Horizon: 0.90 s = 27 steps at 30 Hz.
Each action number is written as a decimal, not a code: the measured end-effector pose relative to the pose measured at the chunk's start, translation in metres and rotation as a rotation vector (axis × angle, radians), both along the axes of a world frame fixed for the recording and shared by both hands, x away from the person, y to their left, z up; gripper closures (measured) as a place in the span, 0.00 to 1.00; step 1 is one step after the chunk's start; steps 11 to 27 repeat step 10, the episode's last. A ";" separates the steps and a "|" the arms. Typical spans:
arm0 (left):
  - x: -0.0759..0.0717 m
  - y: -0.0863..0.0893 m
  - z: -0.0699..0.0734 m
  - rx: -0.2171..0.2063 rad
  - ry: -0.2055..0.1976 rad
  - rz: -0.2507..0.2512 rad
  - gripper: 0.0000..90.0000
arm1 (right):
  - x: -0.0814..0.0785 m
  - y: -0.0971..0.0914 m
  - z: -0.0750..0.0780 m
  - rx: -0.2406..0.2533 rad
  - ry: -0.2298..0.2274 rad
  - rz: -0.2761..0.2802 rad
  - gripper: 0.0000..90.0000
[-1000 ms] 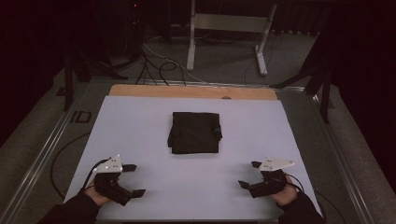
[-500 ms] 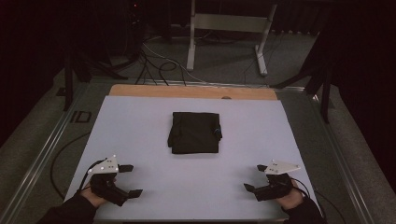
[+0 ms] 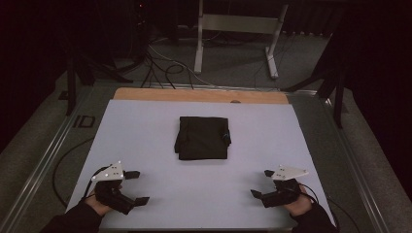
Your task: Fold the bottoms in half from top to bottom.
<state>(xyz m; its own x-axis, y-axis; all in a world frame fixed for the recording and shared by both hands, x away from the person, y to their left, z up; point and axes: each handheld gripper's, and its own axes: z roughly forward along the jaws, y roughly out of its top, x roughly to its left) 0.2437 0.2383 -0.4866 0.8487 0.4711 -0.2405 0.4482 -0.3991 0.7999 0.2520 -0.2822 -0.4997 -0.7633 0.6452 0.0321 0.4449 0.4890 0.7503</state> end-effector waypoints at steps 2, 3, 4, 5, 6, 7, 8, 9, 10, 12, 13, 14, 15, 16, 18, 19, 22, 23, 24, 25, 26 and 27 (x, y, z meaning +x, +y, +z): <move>0.000 0.000 0.000 -0.001 -0.001 -0.004 0.00 | 0.000 0.000 -0.001 0.004 -0.004 -0.003 0.11; 0.000 0.000 0.000 -0.001 -0.002 -0.003 0.00 | 0.000 0.000 -0.001 0.003 -0.005 -0.004 0.11; 0.000 0.000 0.001 0.000 -0.003 -0.003 0.00 | 0.000 0.000 -0.001 0.003 -0.005 -0.006 0.11; 0.000 0.000 0.001 -0.004 -0.002 -0.003 0.00 | 0.000 0.000 -0.001 0.001 -0.008 -0.006 0.11; 0.000 0.000 0.001 -0.005 -0.002 -0.003 0.00 | 0.000 0.000 0.000 0.002 -0.007 -0.004 0.11; 0.000 0.000 0.001 -0.008 -0.002 0.000 0.00 | 0.000 0.000 0.000 0.004 -0.003 -0.003 0.11; 0.000 0.000 0.001 -0.008 -0.002 0.000 0.00 | 0.000 0.000 0.000 0.004 -0.003 -0.003 0.11; 0.000 0.000 0.001 -0.012 0.000 -0.002 0.00 | 0.000 0.000 -0.001 0.002 -0.007 -0.001 0.11; 0.000 0.000 0.001 -0.012 0.000 -0.002 0.00 | 0.000 0.000 -0.001 0.002 -0.007 -0.001 0.11; 0.000 0.000 0.001 -0.012 0.000 -0.002 0.00 | 0.000 0.000 -0.001 0.002 -0.007 -0.001 0.11; 0.000 0.000 0.001 -0.012 0.000 -0.002 0.00 | 0.000 0.000 -0.001 0.002 -0.007 -0.001 0.11; 0.000 0.000 0.001 -0.012 0.000 -0.002 0.00 | 0.000 0.000 -0.001 0.002 -0.007 -0.001 0.11; 0.000 0.000 0.001 -0.012 0.000 -0.002 0.00 | 0.000 0.000 -0.001 0.002 -0.007 -0.001 0.11; 0.000 0.000 0.001 -0.012 0.000 -0.002 0.00 | 0.000 0.000 -0.001 0.002 -0.007 -0.001 0.11; 0.000 0.000 0.001 -0.012 0.000 -0.002 0.00 | 0.000 0.000 -0.001 0.002 -0.007 -0.001 0.11; 0.000 0.000 0.001 -0.012 0.000 -0.002 0.00 | 0.000 0.000 -0.001 0.002 -0.007 -0.001 0.11; 0.000 0.000 0.001 -0.012 0.000 -0.002 0.00 | 0.000 0.000 -0.001 0.002 -0.007 -0.001 0.11; 0.000 0.000 0.001 -0.012 0.000 -0.002 0.00 | 0.000 0.000 -0.001 0.002 -0.007 -0.001 0.11; 0.000 0.000 0.001 -0.012 0.000 -0.002 0.00 | 0.000 0.000 -0.001 0.002 -0.007 -0.001 0.11; 0.000 0.000 0.001 -0.012 0.000 -0.002 0.00 | 0.000 0.000 -0.001 0.002 -0.007 -0.001 0.11; 0.000 0.000 0.001 -0.012 0.000 -0.002 0.00 | 0.000 0.000 -0.001 0.002 -0.007 -0.001 0.11; 0.000 0.000 0.001 -0.012 0.000 -0.002 0.00 | 0.000 0.000 -0.001 0.002 -0.007 -0.001 0.11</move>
